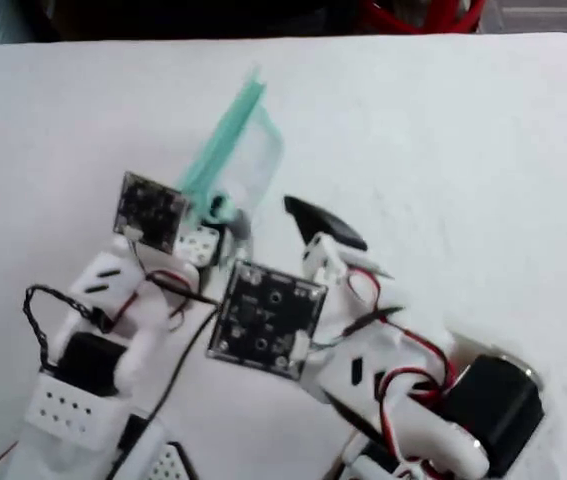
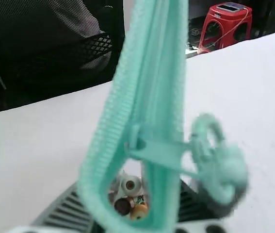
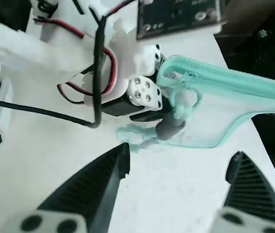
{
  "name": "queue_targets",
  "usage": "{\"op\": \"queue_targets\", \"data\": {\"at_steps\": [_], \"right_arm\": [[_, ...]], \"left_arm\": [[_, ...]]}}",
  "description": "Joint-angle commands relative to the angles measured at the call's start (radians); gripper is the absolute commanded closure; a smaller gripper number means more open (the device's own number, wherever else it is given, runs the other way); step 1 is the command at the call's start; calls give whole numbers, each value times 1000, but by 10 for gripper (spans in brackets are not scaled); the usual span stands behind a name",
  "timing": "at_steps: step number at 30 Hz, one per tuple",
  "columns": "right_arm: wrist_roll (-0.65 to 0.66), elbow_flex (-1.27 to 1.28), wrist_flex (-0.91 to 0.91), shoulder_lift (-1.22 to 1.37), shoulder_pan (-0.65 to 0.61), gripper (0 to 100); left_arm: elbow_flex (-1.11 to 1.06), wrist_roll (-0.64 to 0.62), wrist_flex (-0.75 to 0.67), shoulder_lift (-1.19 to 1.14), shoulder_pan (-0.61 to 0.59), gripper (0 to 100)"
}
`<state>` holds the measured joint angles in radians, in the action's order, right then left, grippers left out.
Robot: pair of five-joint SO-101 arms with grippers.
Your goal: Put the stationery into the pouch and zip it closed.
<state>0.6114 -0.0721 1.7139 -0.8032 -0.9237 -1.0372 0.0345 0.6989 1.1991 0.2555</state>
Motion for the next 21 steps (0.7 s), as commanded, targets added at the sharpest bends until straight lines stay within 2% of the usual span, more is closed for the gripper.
{"op": "queue_targets", "data": {"at_steps": [1,5,8,13,16,21], "right_arm": [[-2,12,-19,-48,54,683],[91,18,-124,-110,295,683],[144,20,-139,-130,390,683],[281,20,-51,-136,409,683],[359,55,-5,-137,406,683],[379,167,-5,-234,403,683]], "left_arm": [[43,-40,-38,36,-36,954],[161,14,127,36,-30,954],[275,81,241,36,-5,954],[404,391,388,30,122,958],[450,552,489,30,142,958],[523,730,683,30,136,958]]}}
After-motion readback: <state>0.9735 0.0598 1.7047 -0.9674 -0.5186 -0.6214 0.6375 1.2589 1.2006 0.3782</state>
